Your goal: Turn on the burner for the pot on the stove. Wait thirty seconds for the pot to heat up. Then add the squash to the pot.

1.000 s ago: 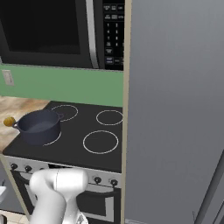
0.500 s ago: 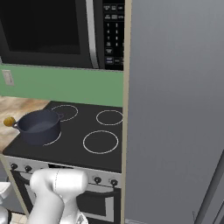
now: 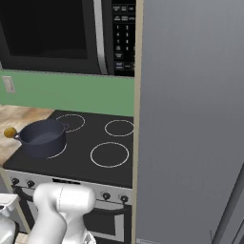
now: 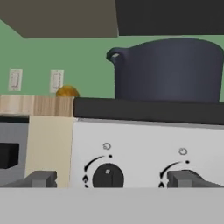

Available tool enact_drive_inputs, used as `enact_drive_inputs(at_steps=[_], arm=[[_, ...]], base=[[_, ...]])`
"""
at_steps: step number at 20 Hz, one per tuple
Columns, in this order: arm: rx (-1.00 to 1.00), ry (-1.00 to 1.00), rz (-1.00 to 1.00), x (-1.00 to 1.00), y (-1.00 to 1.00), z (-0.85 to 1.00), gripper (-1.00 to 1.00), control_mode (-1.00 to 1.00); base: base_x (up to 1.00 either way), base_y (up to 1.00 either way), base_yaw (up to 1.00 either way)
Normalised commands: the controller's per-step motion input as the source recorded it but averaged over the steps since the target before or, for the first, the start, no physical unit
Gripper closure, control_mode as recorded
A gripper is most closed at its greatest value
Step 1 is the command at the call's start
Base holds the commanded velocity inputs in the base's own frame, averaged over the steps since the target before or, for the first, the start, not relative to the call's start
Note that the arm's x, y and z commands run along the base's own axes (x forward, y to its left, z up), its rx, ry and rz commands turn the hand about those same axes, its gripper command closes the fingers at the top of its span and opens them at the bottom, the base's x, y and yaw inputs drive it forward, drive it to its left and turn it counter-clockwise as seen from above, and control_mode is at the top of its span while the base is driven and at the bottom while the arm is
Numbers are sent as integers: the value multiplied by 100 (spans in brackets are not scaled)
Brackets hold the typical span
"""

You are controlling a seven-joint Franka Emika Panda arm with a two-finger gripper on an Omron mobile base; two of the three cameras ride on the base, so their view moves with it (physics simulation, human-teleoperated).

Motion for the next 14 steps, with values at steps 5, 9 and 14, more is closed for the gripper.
enact_drive_inputs(at_steps=[5, 9, 14], arm=[[0, 0, 0, 38, 0, -16, -100, -100], [0, 0, 0, 37, 0, -16, -100, -100], [0, 0, 0, 31, 0, -18, -100, -100]], base=[[0, 0, 0], [0, 0, 0], [0, 0, 0]])
